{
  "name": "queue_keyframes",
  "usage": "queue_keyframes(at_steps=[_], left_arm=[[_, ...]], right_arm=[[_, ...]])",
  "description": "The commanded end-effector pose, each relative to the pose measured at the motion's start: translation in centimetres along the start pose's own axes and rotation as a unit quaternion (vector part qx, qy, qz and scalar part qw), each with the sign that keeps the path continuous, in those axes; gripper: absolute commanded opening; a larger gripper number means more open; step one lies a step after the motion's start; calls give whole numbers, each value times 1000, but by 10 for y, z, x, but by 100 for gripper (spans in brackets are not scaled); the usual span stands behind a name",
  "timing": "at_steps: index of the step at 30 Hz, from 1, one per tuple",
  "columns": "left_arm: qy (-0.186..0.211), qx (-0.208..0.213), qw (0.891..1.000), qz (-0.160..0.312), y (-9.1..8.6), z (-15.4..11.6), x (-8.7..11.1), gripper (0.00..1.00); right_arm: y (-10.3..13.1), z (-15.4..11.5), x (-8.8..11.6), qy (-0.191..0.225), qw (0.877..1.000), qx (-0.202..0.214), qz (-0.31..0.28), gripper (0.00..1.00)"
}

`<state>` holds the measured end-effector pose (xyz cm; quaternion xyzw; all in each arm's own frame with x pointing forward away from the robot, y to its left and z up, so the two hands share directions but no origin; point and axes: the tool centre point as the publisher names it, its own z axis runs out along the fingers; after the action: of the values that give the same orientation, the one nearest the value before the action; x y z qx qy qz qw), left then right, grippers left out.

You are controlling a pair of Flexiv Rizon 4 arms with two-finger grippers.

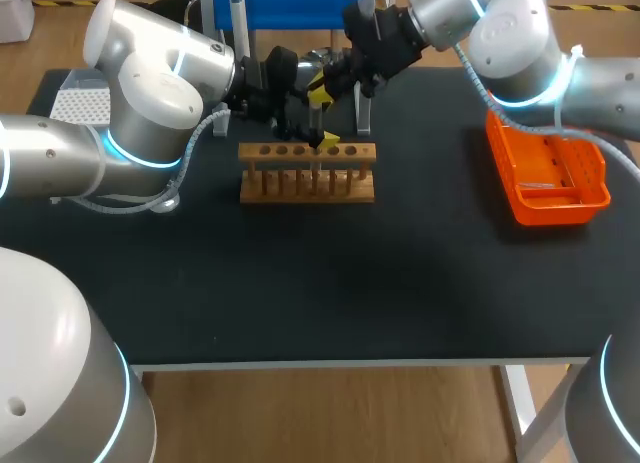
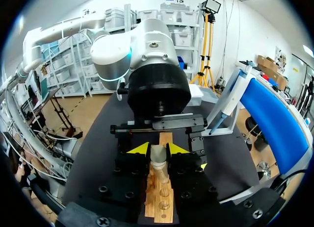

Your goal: Invert the test tube, pick up the pipette, mount the tip to pipette, aspirate from beaker and dispense into the tube, eject the tip, return the pipette, and cap with the stopper.

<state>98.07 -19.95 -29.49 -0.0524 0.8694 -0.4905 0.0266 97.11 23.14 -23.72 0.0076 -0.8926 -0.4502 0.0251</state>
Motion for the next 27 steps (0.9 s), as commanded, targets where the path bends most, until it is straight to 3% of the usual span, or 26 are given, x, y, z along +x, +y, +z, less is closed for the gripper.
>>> queue_keyframes(at_steps=[1,4,5,6,7,12,16,23,24,25,27], left_arm=[[2,-1,1000,0,0,0,-1,100],[2,-1,1000,0,0,0,-1,100],[2,-1,1000,0,0,0,-1,100],[2,-1,1000,0,0,0,-1,100],[2,-1,1000,0,0,0,-1,100],[2,-1,1000,0,0,0,-1,100],[2,-1,1000,0,0,0,-1,100],[2,-1,1000,0,0,0,-1,100],[2,-1,1000,0,0,0,-1,100],[2,-1,1000,0,0,0,-1,100],[2,-1,1000,0,0,0,-1,100]], right_arm=[[-6,4,1,1,1000,2,0,0],[-7,5,2,0,1000,3,0,0],[-8,5,2,-1,1000,4,0,15],[-9,5,2,-5,1000,3,2,49],[-11,4,2,-6,1000,-1,4,100],[-15,-7,1,-16,999,-44,8,100],[-13,-22,4,-20,995,-102,3,100],[-6,-40,11,-14,977,-210,-34,100],[-4,-41,12,-11,974,-223,-36,40],[-3,-42,12,-10,972,-232,-35,0],[-1,-42,12,-5,968,-249,-39,0]])
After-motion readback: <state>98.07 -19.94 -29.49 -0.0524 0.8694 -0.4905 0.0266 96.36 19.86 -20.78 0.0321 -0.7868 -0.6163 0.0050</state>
